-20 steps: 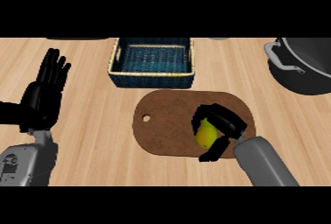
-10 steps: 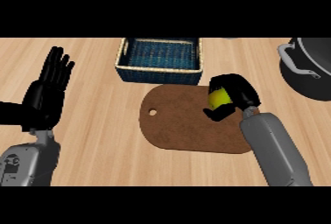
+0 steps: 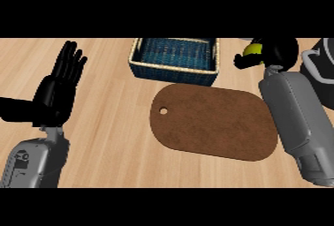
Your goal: Pick the pear from the cutting board and place it in the pot
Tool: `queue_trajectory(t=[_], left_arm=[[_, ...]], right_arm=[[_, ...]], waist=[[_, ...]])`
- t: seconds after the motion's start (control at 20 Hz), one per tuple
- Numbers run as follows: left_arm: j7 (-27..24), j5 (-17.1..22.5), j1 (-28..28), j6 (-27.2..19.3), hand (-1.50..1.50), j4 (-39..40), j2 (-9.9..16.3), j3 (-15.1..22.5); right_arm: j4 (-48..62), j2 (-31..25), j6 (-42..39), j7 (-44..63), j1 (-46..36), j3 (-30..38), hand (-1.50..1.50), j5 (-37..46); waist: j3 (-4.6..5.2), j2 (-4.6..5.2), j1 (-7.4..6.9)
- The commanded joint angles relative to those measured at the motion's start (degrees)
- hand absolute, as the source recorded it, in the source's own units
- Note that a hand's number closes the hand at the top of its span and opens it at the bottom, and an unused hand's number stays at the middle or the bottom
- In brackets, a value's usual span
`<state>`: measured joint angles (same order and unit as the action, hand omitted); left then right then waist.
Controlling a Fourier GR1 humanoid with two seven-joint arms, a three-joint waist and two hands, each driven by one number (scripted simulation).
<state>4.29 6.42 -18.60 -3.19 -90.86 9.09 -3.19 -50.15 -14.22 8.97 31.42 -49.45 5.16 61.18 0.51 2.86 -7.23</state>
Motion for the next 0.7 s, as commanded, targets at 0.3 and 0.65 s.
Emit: queue_trajectory(t=[0.3, 0.65], left_arm=[[0.1, -0.5, -1.9, -0.1, 0.00, 2.0, -0.8, 0.8], [-0.1, -0.9, -2.3, -1.2, 0.00, 3.1, -0.6, -0.2]], right_arm=[[11.1, -6.1, 11.7, 32.7, -14.8, -1.2, 1.50, 23.5], [19.2, -6.2, 13.1, 43.4, -19.9, 0.6, 1.50, 31.8]], waist=[[-0.21, -0.14, -0.44], [-0.45, -0.55, 1.47]])
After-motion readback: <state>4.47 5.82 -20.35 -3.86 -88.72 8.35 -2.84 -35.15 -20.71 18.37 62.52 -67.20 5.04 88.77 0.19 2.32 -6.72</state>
